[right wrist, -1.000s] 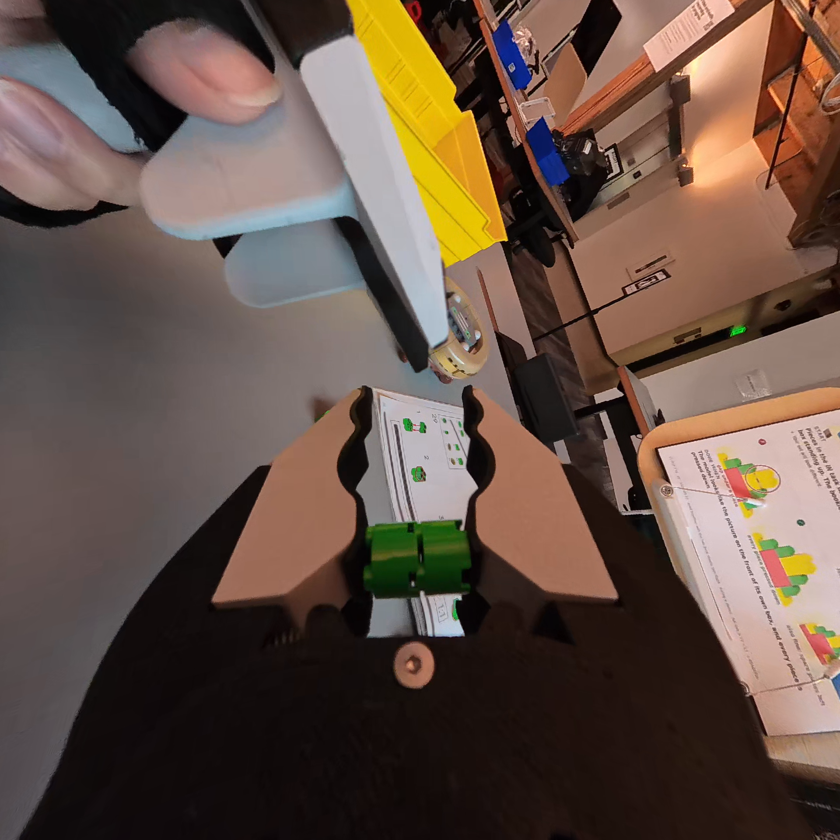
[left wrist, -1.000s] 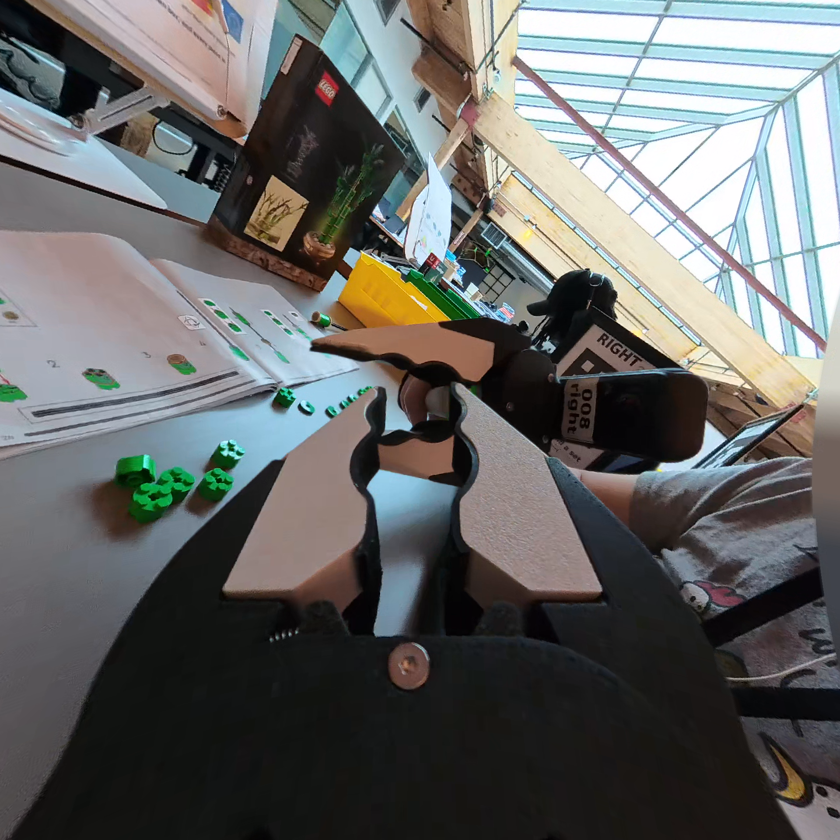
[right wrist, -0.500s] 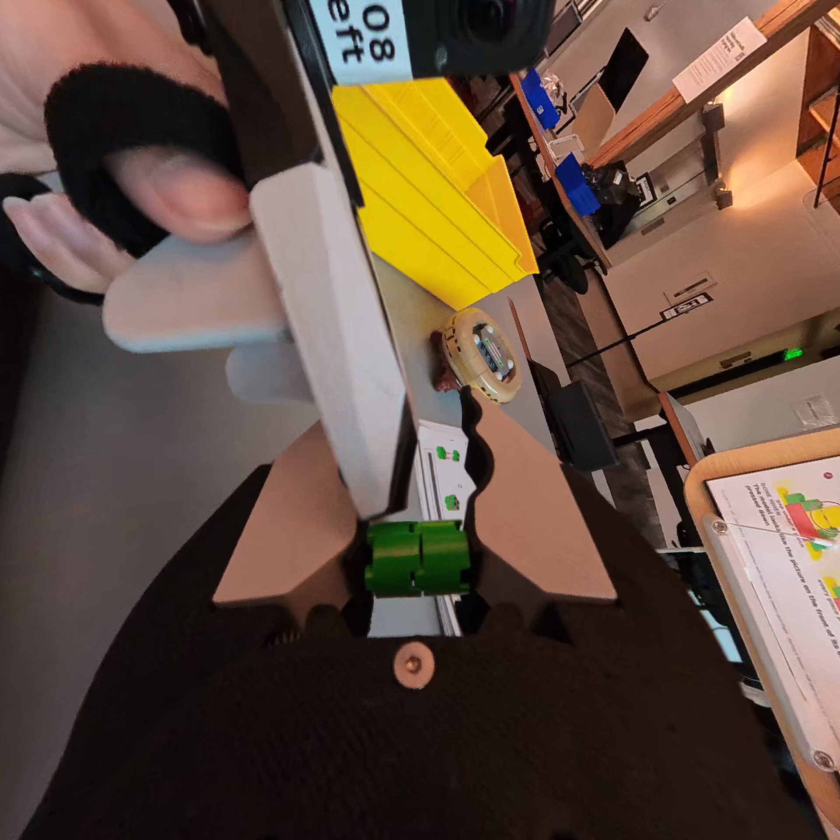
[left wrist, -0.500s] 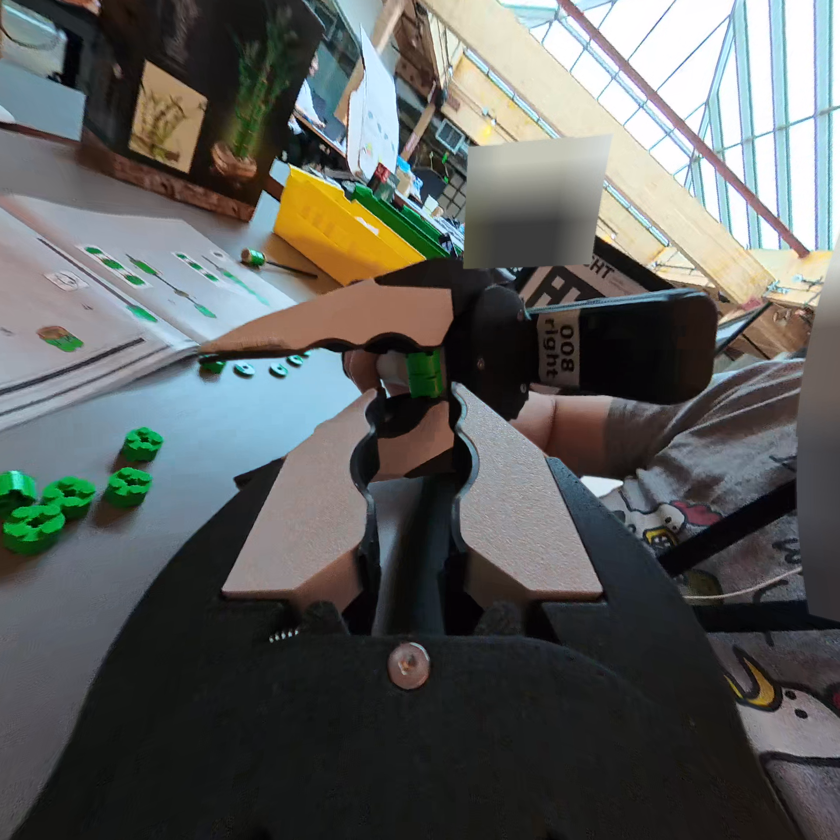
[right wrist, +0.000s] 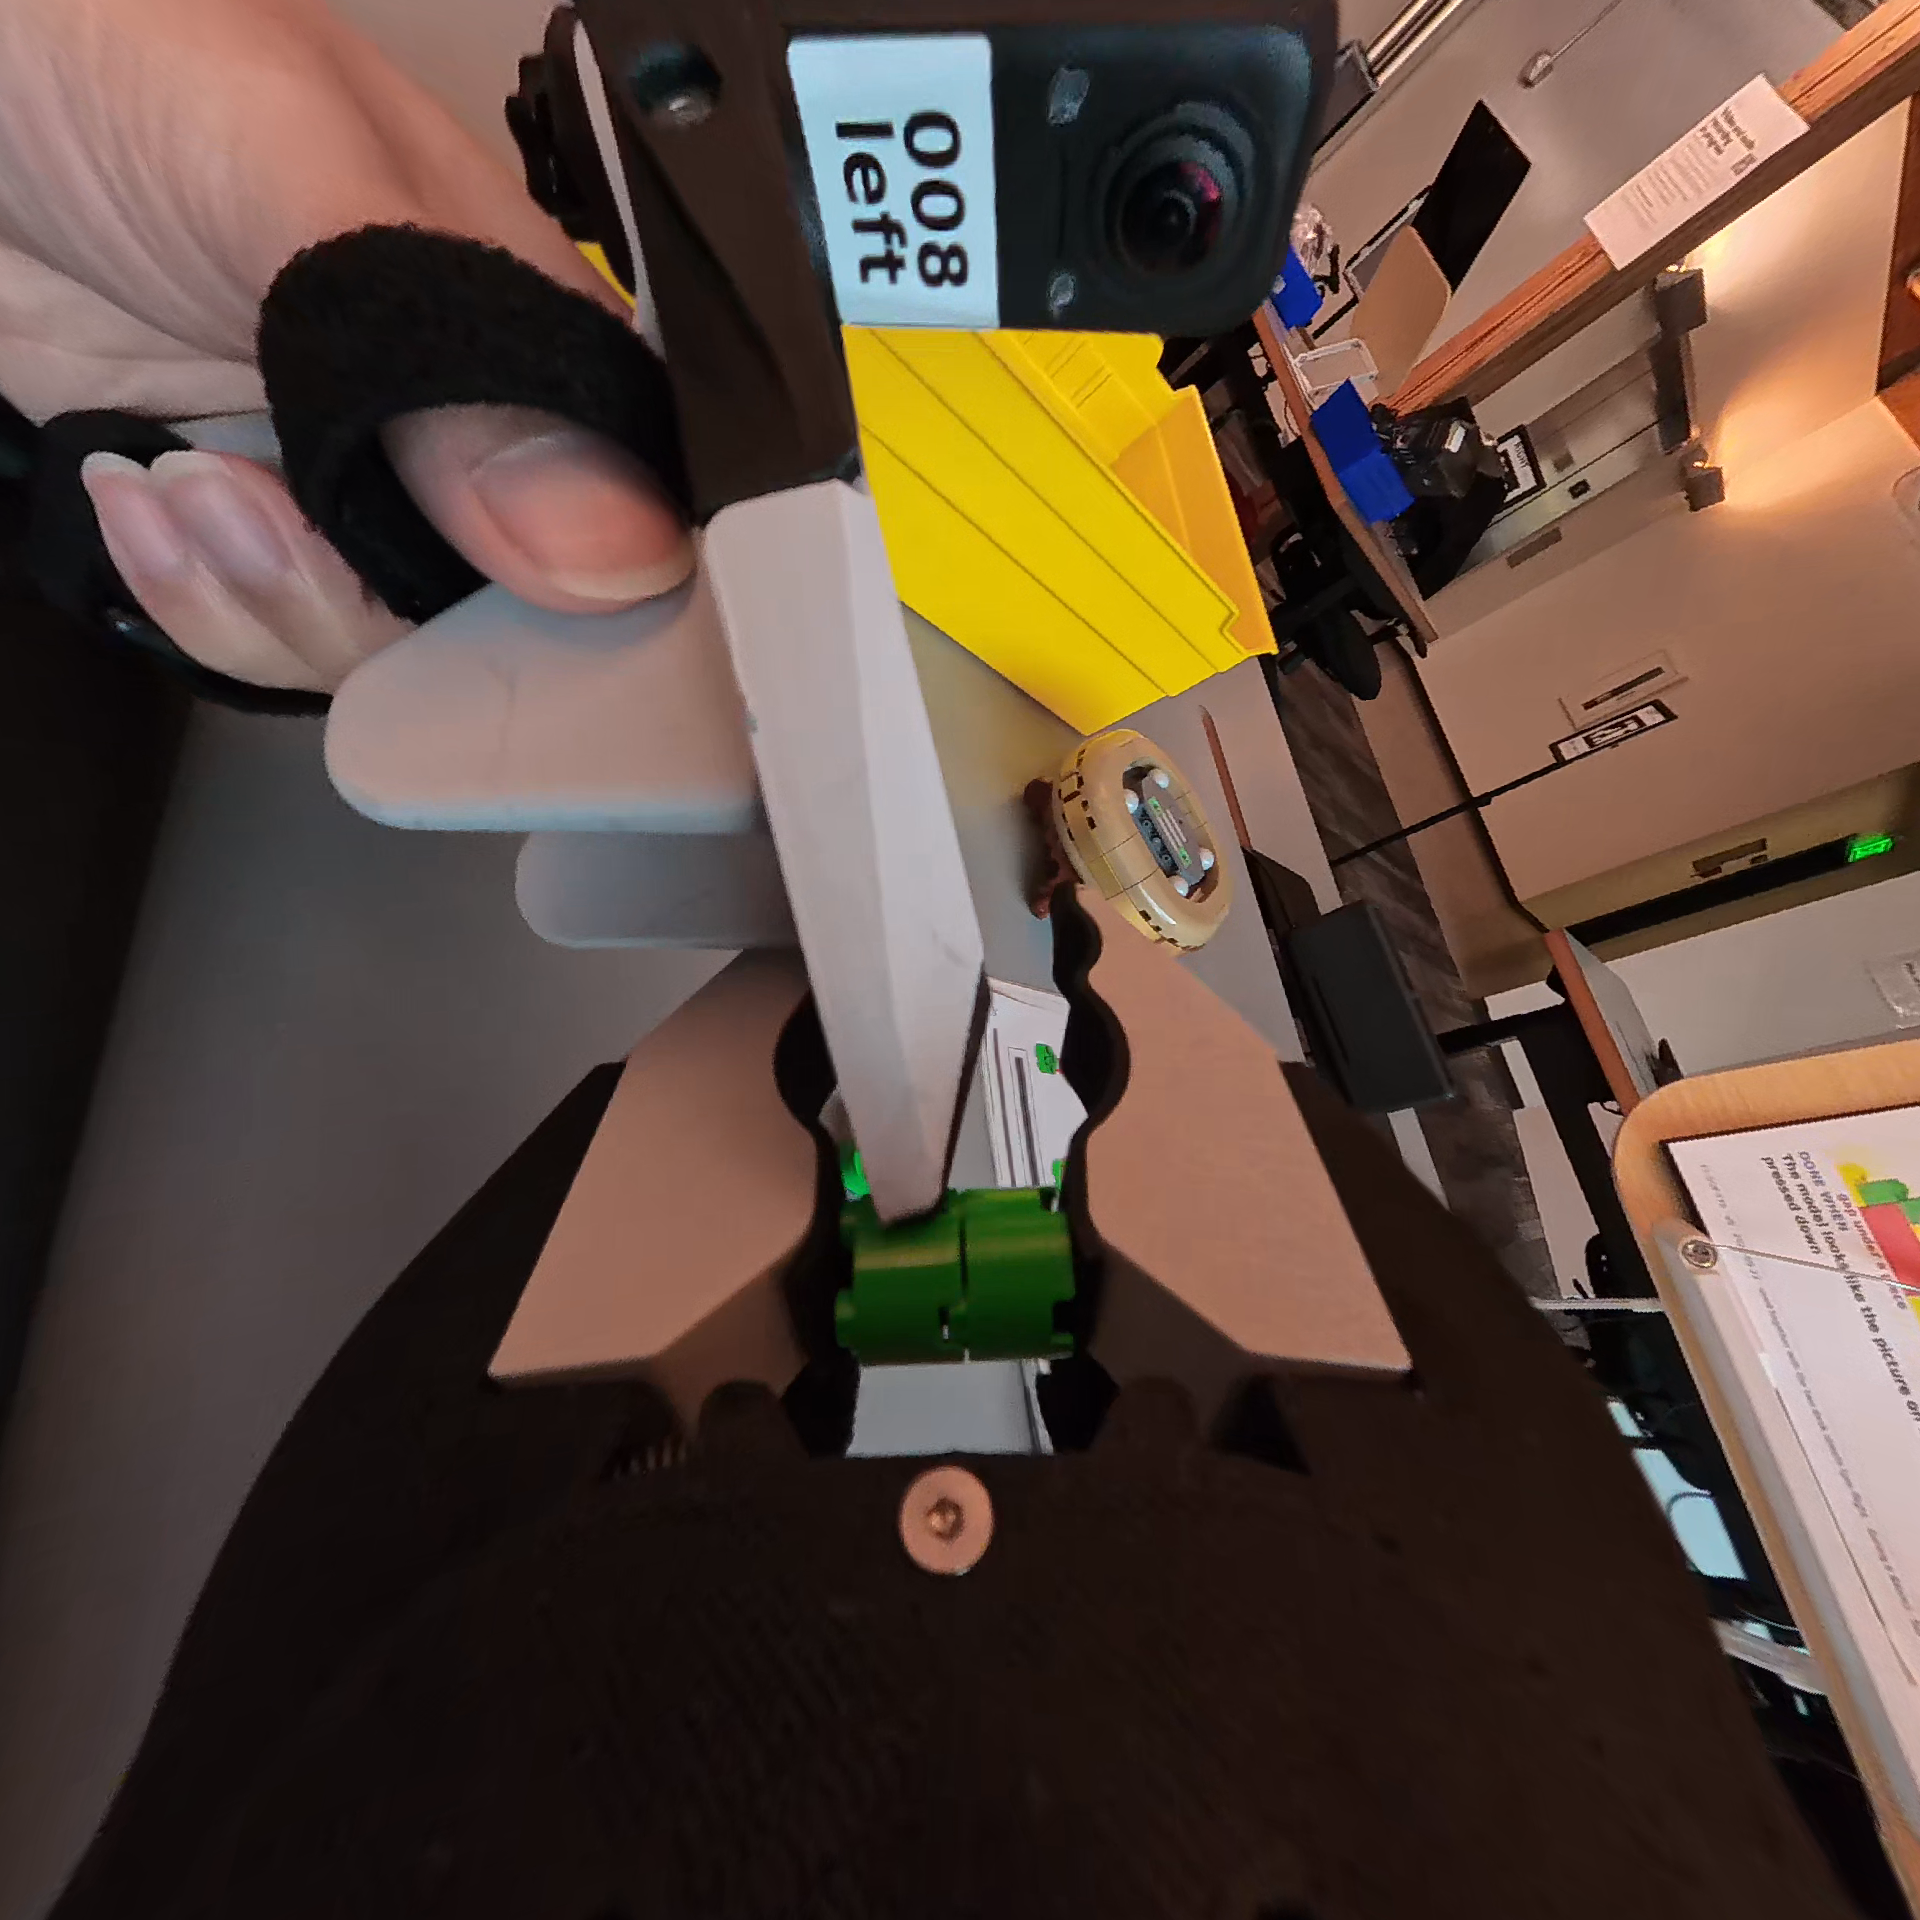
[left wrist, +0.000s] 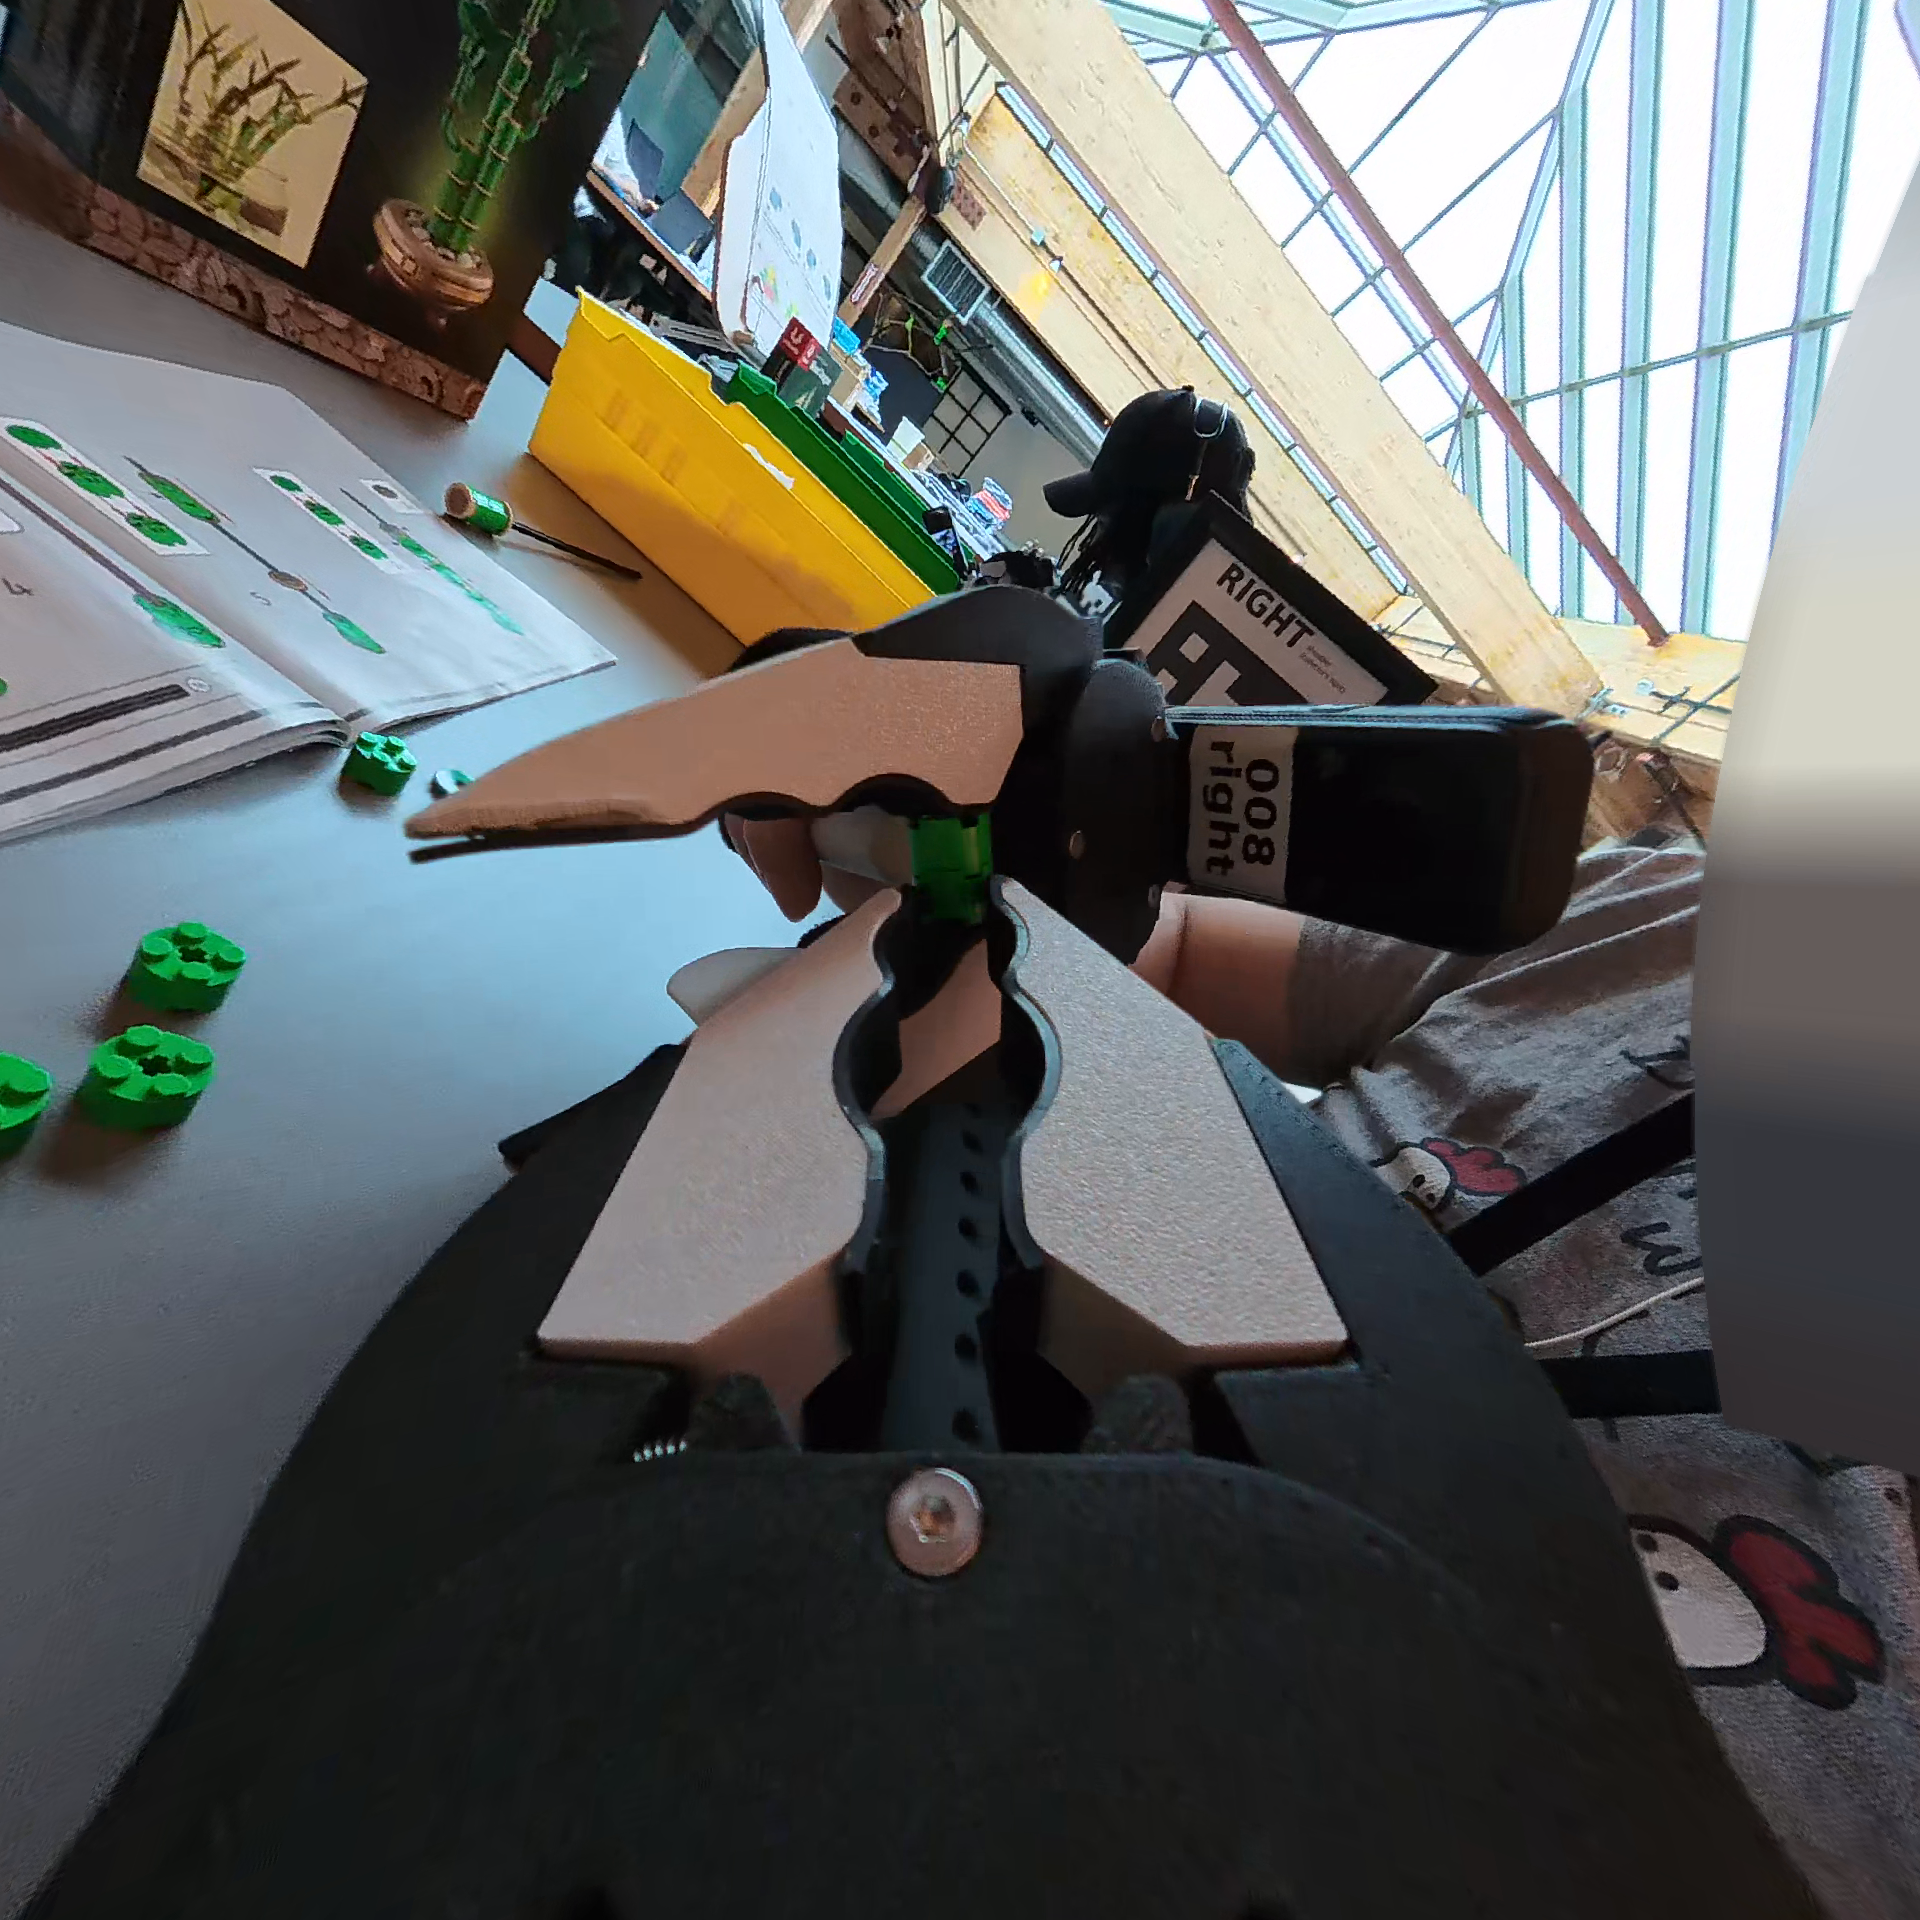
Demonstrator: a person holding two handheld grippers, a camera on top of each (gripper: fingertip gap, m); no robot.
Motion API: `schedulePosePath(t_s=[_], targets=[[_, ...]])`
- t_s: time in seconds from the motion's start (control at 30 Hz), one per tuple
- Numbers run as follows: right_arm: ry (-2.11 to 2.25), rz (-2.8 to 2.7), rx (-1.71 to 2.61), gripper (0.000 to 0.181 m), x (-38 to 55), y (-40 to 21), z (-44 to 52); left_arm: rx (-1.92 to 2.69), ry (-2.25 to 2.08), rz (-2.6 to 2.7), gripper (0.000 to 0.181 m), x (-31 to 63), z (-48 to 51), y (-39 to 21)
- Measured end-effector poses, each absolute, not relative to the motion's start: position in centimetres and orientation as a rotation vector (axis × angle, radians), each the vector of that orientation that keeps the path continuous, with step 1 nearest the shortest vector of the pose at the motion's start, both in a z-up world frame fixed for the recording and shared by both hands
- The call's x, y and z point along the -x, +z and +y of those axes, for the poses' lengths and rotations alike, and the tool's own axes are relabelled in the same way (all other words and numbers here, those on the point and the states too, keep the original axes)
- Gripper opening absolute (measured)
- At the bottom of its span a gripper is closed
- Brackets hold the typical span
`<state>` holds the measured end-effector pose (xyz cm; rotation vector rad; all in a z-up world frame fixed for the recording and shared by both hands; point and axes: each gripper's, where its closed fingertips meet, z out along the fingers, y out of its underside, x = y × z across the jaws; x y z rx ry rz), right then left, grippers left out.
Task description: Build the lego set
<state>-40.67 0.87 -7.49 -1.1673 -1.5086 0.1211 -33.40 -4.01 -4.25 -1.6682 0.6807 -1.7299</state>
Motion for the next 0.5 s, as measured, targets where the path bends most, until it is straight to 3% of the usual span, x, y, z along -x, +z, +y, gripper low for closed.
schedulePosePath(t_s=[0.5], targets=[[0.113, -1.493, 1.237, 0.04, 40.5, -8.3, 1.9, 1.702, -1.62, 0.667, 0.007, 33.6, -3.2, -4.8]])
